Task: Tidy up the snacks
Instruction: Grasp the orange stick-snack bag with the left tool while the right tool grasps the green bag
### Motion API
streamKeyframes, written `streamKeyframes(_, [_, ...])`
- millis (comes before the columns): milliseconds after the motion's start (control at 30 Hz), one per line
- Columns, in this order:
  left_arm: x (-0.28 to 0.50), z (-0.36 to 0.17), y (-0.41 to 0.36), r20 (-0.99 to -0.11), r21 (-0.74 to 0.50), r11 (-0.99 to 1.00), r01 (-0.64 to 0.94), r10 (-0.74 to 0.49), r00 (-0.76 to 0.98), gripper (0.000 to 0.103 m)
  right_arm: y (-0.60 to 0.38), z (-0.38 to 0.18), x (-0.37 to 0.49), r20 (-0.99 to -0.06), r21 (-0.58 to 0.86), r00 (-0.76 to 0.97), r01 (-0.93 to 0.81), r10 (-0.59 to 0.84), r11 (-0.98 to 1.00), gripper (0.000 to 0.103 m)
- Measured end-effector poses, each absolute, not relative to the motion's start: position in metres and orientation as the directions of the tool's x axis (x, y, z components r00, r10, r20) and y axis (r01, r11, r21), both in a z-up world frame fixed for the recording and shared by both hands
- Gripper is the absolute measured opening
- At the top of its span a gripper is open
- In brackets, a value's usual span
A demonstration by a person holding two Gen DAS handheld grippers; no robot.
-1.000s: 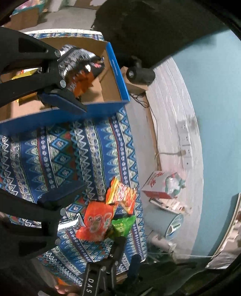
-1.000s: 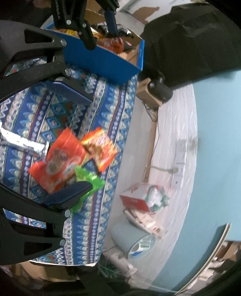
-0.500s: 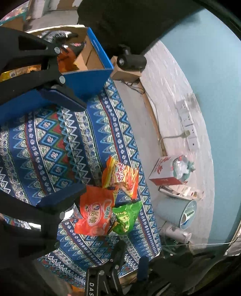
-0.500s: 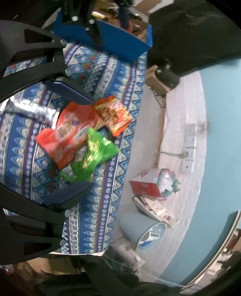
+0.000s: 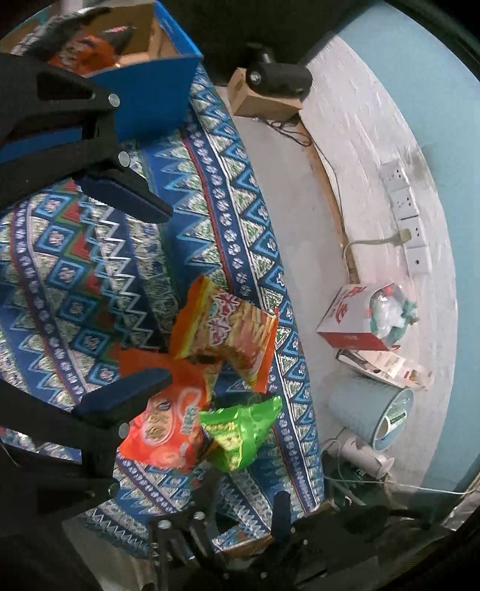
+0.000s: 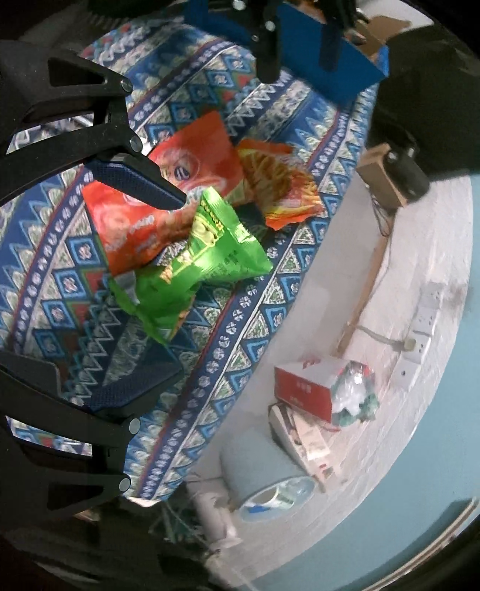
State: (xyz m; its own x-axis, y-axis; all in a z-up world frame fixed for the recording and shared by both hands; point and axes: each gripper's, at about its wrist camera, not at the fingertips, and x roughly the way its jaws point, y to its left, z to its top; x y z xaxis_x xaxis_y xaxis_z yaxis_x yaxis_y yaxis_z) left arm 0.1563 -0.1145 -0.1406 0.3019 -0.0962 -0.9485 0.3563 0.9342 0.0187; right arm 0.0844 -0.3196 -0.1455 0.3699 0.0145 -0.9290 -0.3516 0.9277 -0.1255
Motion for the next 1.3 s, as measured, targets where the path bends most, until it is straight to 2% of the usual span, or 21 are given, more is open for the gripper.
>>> streamKeyframes(233, [0.182,-0.164,-0.132,-0.951,-0.016,0.926,0.377,-0.130,0.279,0.082,-0.313,-0.173,0.090,-0.935,-0.130,0.354,-0.423,0.031,0.897,0.083])
streamKeyframes(533, [0.199,-0.193,-0.144,-0.961,-0.051,0.928,0.369,-0.147,0.236,0.082,-0.318,-0.196,0.105,-0.944,-0.126,0.330,-0.397,0.014,0.909,0.083])
streamKeyframes(667, [0.204,-0.202,-0.145,-0.960,-0.053,0.926,0.373,-0.150,0.236,0.082,-0.320,-0.203,0.110,-0.951,-0.098,0.309,-0.391,0.030,0.915,0.079])
streamKeyframes(800, [0.206,-0.208,-0.143,-0.958,-0.046,0.928,0.370,-0.147,0.248,0.081,-0.317,-0.210,0.111,-0.957,-0.068,0.286,-0.385,0.049,0.921,0.064])
streamKeyframes(833, [0.206,-0.209,-0.141,-0.957,-0.050,0.929,0.368,-0.151,0.250,0.076,-0.315,-0.211,0.110,-0.954,-0.079,0.296,-0.384,0.042,0.920,0.062])
streamKeyframes(867, [0.207,-0.210,-0.140,-0.956,-0.054,0.929,0.365,-0.154,0.251,0.064,-0.313,-0.212,0.110,-0.955,-0.082,0.294,-0.385,0.038,0.919,0.061])
streamKeyframes(967, [0.207,-0.210,-0.137,-0.953,-0.033,0.937,0.347,-0.133,0.270,0.047,-0.310,-0.209,0.108,-0.955,-0.073,0.291,-0.386,0.046,0.919,0.051])
streamKeyframes(1033, [0.205,-0.208,-0.135,-0.950,-0.027,0.937,0.347,-0.132,0.282,0.043,-0.310,-0.206,0.108,-0.954,-0.074,0.298,-0.376,0.045,0.923,0.037])
streamKeyframes(1100, [0.201,-0.206,-0.134,-0.947,0.009,0.937,0.350,-0.104,0.303,0.042,-0.311,-0.204,0.107,-0.953,-0.071,0.299,-0.359,0.043,0.930,0.031])
streamKeyframes(1300, [0.189,-0.192,-0.127,-0.933,0.076,0.933,0.352,-0.058,0.355,0.042,-0.316,-0.196,0.107,-0.947,-0.088,0.321,-0.320,0.020,0.943,0.025])
